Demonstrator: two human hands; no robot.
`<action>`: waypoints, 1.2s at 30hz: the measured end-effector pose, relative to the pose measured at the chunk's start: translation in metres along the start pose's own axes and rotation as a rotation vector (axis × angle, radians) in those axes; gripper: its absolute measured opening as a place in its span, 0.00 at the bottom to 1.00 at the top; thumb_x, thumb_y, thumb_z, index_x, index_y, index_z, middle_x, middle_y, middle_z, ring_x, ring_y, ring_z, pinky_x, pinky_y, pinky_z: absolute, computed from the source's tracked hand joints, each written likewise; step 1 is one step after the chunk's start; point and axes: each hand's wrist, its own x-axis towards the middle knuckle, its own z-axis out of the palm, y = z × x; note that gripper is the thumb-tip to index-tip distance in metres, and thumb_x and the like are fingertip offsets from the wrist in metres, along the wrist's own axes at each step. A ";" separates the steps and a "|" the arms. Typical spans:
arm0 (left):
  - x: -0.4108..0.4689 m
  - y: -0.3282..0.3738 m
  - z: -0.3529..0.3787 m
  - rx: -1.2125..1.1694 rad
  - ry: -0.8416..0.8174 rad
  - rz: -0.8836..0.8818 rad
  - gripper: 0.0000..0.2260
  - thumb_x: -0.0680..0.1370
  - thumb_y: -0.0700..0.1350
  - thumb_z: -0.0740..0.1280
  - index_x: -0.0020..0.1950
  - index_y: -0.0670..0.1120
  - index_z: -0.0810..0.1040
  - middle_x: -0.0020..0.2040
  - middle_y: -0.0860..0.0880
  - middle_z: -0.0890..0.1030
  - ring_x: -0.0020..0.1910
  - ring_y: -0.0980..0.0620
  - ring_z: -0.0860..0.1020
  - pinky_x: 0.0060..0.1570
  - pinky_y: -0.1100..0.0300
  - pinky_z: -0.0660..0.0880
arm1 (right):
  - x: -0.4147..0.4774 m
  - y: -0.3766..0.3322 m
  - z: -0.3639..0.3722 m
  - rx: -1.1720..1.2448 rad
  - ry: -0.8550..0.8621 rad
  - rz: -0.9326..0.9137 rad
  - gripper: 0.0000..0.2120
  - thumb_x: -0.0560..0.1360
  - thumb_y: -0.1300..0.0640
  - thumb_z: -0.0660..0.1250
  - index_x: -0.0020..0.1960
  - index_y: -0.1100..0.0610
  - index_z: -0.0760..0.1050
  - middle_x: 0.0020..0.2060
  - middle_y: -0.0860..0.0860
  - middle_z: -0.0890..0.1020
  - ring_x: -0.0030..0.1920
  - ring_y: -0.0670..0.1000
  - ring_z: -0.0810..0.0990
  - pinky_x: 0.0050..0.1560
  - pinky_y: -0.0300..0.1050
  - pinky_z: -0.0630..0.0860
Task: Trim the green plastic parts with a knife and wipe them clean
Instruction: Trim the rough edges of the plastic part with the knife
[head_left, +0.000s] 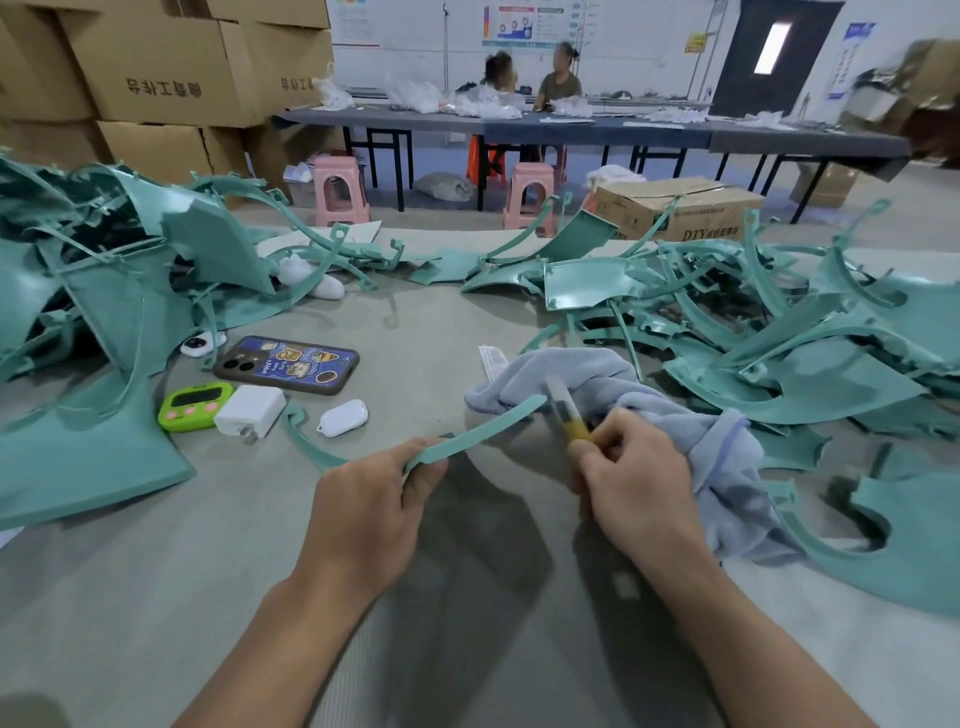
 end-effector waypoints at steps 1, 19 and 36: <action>-0.001 0.001 0.000 -0.022 0.009 -0.004 0.12 0.81 0.55 0.63 0.57 0.57 0.84 0.35 0.54 0.84 0.33 0.48 0.80 0.33 0.57 0.74 | 0.003 0.003 -0.003 -0.037 0.037 0.009 0.10 0.77 0.56 0.71 0.38 0.53 0.73 0.31 0.41 0.82 0.30 0.43 0.78 0.28 0.33 0.71; 0.001 -0.006 -0.002 -0.015 -0.018 0.149 0.29 0.76 0.33 0.65 0.76 0.51 0.72 0.78 0.52 0.67 0.78 0.53 0.64 0.75 0.57 0.62 | 0.001 0.001 -0.005 0.963 -0.338 0.224 0.14 0.69 0.68 0.73 0.32 0.55 0.73 0.36 0.56 0.82 0.34 0.49 0.80 0.36 0.41 0.80; 0.012 0.004 0.004 -1.260 -0.033 -1.064 0.06 0.78 0.36 0.66 0.50 0.39 0.82 0.44 0.46 0.87 0.37 0.53 0.85 0.36 0.60 0.82 | -0.009 -0.004 0.000 0.837 -0.329 0.075 0.16 0.76 0.70 0.70 0.34 0.55 0.77 0.40 0.61 0.85 0.35 0.53 0.83 0.37 0.43 0.81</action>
